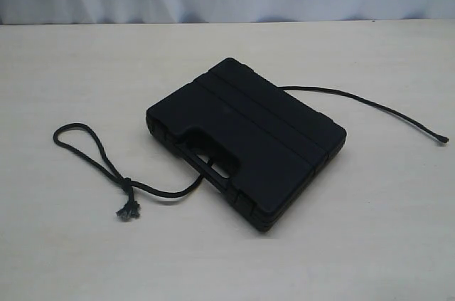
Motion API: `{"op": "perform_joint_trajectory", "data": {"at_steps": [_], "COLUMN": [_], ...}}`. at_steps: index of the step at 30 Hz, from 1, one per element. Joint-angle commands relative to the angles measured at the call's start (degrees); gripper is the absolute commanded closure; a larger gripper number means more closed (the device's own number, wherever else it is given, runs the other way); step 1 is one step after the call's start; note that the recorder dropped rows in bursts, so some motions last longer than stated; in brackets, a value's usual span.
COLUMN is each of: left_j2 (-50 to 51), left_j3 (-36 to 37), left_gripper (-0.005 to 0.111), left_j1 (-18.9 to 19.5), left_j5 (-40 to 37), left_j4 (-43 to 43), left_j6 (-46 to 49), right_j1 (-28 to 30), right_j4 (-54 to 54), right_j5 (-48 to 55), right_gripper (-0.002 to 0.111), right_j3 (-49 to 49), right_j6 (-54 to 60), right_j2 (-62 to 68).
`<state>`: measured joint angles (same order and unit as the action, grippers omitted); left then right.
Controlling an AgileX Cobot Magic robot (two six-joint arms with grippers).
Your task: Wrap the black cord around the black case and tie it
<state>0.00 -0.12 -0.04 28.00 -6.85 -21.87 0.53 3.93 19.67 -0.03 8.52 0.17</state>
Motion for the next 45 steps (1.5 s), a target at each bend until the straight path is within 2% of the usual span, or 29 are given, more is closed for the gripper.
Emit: {"op": "perform_joint_trajectory", "data": {"at_steps": [1,9,15,18,22,24,27,32,37,41,45], "left_j2": [0.0,0.0,0.4,4.8,15.7,21.5,30.7,45.6,58.5,66.6,74.5], "left_j3": [0.1,0.1,-4.2,-8.7,-15.2,-18.4,-23.4,-30.2,-34.4,-37.9,-42.8], "left_gripper": [0.107,0.107,0.107,0.107,0.107,0.107,0.107,0.107,0.107,0.107,0.107], "left_j1": [-0.3,-0.3,-0.3,-0.3,-0.3,-0.3,-0.3,-0.3,-0.3,-1.8,-5.3], "left_j5": [-1.3,11.8,8.4,7.7,5.6,1.1,-10.1,-26.5,-40.1,-48.9,-57.9], "left_j4": [0.0,0.0,1.4,3.1,3.5,3.0,0.9,-7.9,-8.7,-4.8,5.7], "left_j6": [-21.6,-21.9,-19.4,-16.1,-11.2,-9.4,-6.5,-6.4,-6.4,-5.9,7.2], "right_j1": [0.1,0.1,0.1,0.1,0.1,0.1,0.1,0.1,0.1,0.1,0.1], "right_j4": [0.1,0.1,0.1,0.1,0.1,0.1,0.1,0.1,0.1,0.1,0.1], "right_j5": [-0.3,-0.3,-0.3,-0.3,-0.3,-0.3,-0.3,-0.3,-0.3,-0.3,-0.3], "right_gripper": [0.104,0.104,0.104,0.104,0.104,0.104,0.104,0.104,0.104,0.104,0.104], "right_j3": [0.0,0.0,0.0,0.0,0.0,0.0,0.0,0.0,0.0,0.0,0.0], "right_j6": [0.0,0.0,0.0,0.0,0.0,0.0,0.0,0.0,0.0,0.0,0.0], "right_j2": [-0.2,-0.2,-0.2,-0.2,-0.2,-0.2,-0.2,-0.2,-0.2,-0.2,-0.2]}}
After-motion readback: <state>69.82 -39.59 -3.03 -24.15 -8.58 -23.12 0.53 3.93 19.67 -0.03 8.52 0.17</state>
